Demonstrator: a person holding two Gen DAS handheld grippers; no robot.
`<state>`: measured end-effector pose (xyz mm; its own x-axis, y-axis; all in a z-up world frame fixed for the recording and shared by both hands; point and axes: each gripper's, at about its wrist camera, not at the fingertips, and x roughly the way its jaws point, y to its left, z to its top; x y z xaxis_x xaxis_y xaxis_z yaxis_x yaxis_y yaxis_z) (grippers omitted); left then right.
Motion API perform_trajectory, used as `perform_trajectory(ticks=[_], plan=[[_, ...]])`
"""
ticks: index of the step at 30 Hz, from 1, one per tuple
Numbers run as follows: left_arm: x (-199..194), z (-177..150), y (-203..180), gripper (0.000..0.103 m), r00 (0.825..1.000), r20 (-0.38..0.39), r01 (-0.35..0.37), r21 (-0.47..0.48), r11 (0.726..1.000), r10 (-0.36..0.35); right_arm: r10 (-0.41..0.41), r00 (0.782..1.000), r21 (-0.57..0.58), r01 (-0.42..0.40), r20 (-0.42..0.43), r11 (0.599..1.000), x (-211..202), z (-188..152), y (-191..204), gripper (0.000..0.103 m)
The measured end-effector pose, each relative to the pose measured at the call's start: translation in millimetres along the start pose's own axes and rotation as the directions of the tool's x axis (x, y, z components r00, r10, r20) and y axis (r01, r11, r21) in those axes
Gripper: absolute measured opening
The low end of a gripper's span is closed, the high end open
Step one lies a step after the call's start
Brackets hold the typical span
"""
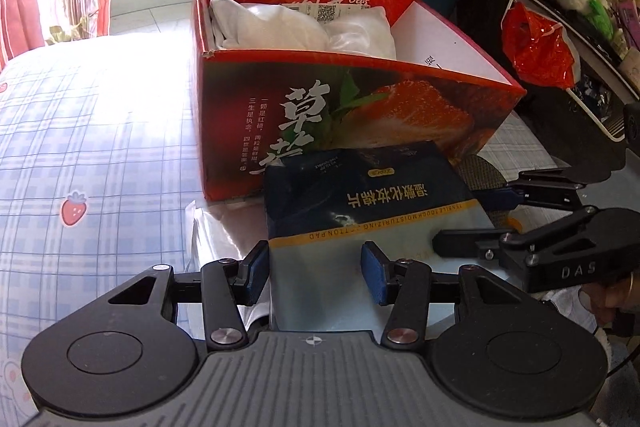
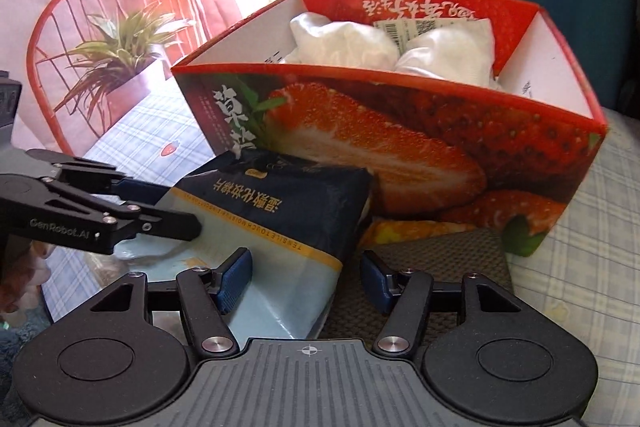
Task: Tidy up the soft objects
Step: 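Lower the left gripper onto the dark blue packaged pillow and close, then lift the blue package with the left gripper over the red box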
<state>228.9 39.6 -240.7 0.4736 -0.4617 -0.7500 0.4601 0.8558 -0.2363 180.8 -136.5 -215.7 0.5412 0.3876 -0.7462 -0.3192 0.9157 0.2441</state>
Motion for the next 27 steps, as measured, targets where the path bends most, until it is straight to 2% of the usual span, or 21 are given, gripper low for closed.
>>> perform_trajectory(ticks=[6, 9, 11, 14, 16, 17, 27], plan=[[11.4, 9.3, -1.9, 0.061, 1.0, 0.014, 0.022, 0.011, 1.0, -0.022, 0.001, 1.0, -0.041, -0.001, -0.009, 0.999, 7.6, 3.3, 5.8, 0.056], [14.6, 10.3, -3.7, 0.061, 0.999, 0.01, 0.039, -0.009, 0.999, -0.039, -0.005, 1.0, -0.051, 0.005, -0.007, 0.999, 8.1, 2.8, 6.7, 0.055], [15.7, 8.1, -7.3, 0.06, 0.998, -0.003, 0.069, -0.026, 0.997, -0.069, -0.003, 1.0, -0.057, 0.002, -0.008, 0.998, 8.3, 2.3, 8.7, 0.048], [12.3, 4.3, -18.9, 0.053, 0.999, 0.0, 0.033, 0.022, 0.999, -0.033, -0.012, 1.0, -0.093, 0.011, -0.009, 0.996, 7.2, 1.9, 16.0, 0.041], [8.4, 5.1, -20.4, 0.038, 1.0, 0.011, 0.017, 0.021, 1.0, -0.017, -0.025, 1.0, -0.123, 0.024, -0.005, 0.992, 5.7, 2.2, 21.7, 0.038], [5.8, 6.2, -18.9, 0.037, 1.0, 0.017, 0.021, 0.008, 1.0, -0.021, -0.029, 1.0, -0.127, 0.028, -0.002, 0.991, 4.7, 2.1, 22.2, 0.036], [-28.2, 17.5, -26.0, 0.034, 0.993, 0.103, 0.054, 0.022, 0.998, -0.056, -0.007, 0.998, -0.135, 0.016, 0.066, 0.991, -22.8, 4.8, 13.1, 0.035]])
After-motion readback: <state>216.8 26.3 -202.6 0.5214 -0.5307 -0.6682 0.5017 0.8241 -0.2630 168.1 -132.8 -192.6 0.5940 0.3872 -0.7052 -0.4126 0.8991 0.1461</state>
